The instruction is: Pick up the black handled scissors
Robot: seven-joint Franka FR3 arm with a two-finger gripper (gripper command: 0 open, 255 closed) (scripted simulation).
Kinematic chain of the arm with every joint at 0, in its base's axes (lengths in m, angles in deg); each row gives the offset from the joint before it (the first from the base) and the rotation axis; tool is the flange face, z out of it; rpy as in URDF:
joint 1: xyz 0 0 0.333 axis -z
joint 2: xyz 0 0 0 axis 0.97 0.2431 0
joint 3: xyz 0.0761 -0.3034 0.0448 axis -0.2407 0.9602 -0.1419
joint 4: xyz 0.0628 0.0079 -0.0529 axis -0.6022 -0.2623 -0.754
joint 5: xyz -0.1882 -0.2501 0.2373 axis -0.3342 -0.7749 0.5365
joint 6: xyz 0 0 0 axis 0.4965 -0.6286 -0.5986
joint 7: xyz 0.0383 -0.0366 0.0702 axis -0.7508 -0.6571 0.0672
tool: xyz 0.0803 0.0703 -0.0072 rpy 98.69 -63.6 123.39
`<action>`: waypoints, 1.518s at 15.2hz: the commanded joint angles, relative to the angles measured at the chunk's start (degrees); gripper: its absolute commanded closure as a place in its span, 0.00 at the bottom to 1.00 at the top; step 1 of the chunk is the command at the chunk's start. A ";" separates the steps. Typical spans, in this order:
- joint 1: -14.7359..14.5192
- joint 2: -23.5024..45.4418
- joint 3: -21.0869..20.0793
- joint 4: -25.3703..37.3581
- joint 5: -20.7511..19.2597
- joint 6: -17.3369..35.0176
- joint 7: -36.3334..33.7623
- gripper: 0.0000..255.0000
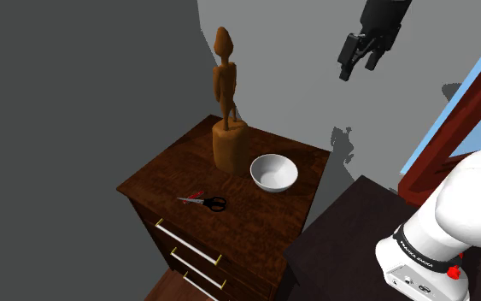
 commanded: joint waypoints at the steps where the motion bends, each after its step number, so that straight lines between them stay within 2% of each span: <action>1: 0.00 0.00 0.00 0.00 0.00 0.00 0.00 0.00; 12: -4.41 13.87 -2.20 -5.92 2.25 19.24 2.40 0.00; 23: -8.15 33.23 -5.33 -4.00 3.23 36.17 4.87 0.00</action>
